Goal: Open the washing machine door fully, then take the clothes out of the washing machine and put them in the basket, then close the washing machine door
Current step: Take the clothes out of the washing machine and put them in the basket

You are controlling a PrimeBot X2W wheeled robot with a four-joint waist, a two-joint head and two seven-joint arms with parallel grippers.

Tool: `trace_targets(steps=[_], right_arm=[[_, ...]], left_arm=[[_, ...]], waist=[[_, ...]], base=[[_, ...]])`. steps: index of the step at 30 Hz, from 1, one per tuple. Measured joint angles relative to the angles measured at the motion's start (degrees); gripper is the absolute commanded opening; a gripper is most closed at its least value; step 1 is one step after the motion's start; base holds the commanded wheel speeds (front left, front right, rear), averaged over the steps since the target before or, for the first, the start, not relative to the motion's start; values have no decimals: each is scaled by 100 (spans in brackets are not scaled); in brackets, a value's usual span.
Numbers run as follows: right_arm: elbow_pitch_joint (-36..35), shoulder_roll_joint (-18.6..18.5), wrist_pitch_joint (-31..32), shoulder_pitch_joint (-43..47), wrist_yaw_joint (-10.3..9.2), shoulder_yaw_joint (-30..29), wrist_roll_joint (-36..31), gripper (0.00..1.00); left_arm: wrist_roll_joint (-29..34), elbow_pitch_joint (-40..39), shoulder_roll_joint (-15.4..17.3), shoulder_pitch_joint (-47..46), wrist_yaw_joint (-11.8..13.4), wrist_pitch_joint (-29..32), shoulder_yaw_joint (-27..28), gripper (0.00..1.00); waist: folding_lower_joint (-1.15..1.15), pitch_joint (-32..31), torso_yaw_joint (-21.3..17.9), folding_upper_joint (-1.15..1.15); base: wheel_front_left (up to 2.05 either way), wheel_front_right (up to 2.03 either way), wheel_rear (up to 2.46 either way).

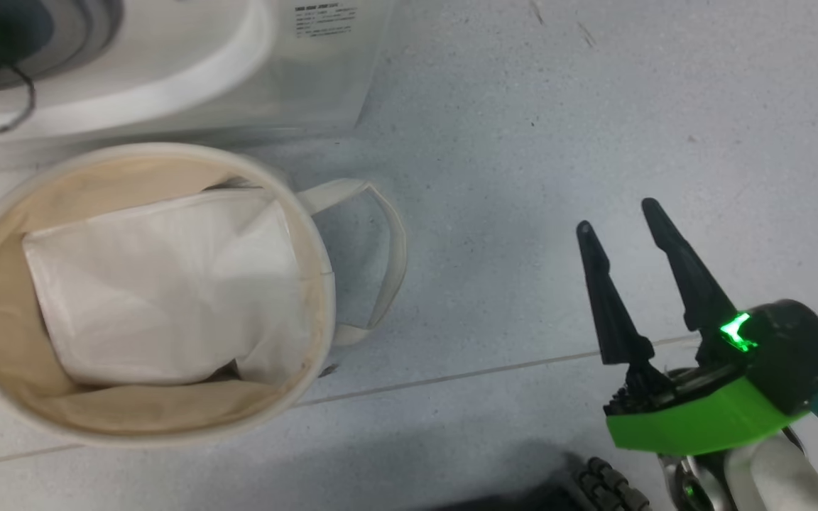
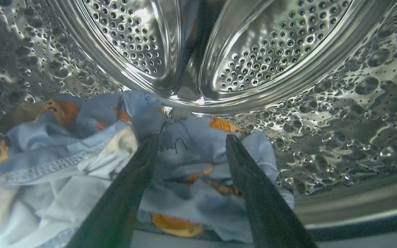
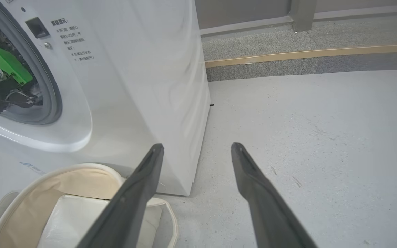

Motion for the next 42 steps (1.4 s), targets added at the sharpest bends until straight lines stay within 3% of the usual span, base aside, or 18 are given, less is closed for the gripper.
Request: trace_targets(steps=[9, 13, 16, 17, 18, 19, 30, 42], right_arm=[[-76, 97, 0, 165, 0, -137, -41, 100], [-108, 134, 1, 177, 0, -191, -65, 100], [-111, 143, 1, 183, 0, -194, -82, 100], [-111, 148, 1, 183, 0, -196, -82, 100], [-111, 154, 0, 184, 0, -197, -82, 100], [-111, 157, 0, 184, 0, -197, -82, 100], [63, 156, -70, -13, 0, -29, -15, 100], [463, 134, -209, -263, 0, 233, 242, 100]], left_arm=[[130, 747, -4, -252, 18, 232, -153, 100], [183, 953, 0, -474, 271, 635, -219, 100], [185, 969, 14, -495, 319, 854, -254, 100], [185, 971, 19, -515, 319, 881, -263, 90], [185, 972, 21, -528, 316, 882, -283, 10], [185, 973, 20, -536, 305, 881, -298, 0], [86, 1094, 8, -344, 108, 445, -319, 0], [-77, 1105, -124, 402, 3, 77, -372, 0]], waist=[[0, 84, -74, 0], [0, 79, -116, 0], [0, 93, -135, 0], [0, 102, -137, 0], [0, 112, -135, 0], [0, 120, -131, 0], [0, -51, -92, 0], [-1, -655, -18, 0]], base=[[0, 0, 0], [0, 0, 0], [0, 0, 0], [0, 0, 0], [0, 0, 0], [0, 0, 0], [0, 0, 0], [0, 0, 0]])
